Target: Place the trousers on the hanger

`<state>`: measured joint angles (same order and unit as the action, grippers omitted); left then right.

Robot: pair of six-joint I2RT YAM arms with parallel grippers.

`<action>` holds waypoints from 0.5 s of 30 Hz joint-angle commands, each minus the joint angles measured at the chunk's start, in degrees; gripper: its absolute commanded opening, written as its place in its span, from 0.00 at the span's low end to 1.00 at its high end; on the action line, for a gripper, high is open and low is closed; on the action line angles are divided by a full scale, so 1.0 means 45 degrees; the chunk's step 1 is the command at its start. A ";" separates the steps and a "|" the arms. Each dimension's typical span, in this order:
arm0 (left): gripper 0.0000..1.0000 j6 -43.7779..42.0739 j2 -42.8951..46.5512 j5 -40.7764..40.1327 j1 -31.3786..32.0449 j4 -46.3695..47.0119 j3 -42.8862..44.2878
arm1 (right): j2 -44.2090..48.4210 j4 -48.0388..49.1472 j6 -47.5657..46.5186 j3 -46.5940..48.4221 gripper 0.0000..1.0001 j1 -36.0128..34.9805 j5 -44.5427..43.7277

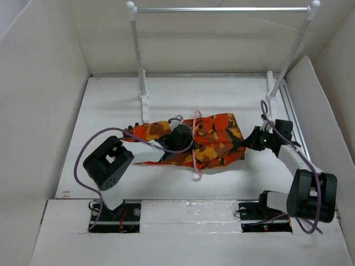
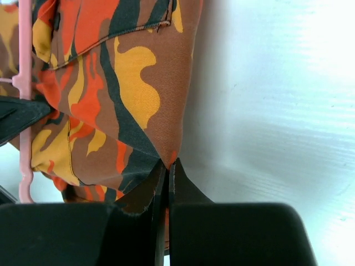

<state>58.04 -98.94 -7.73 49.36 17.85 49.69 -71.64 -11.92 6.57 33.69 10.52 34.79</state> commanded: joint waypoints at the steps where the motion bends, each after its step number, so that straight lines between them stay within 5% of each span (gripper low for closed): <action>1: 0.00 -0.1041 0.0910 -0.1348 -0.0696 -0.1406 -0.0710 | 0.0237 0.0247 -0.0248 0.0871 0.00 0.0941 -0.1012; 15: 0.00 -0.0788 0.1672 -0.1507 -0.1204 -0.1586 -0.1218 | 0.0979 -0.0163 -0.0619 0.0970 0.00 0.1921 -0.0992</action>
<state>55.99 -93.65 -8.36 46.46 14.92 45.74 -68.86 -15.44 6.33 35.29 17.87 34.57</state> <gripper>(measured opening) 0.061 0.026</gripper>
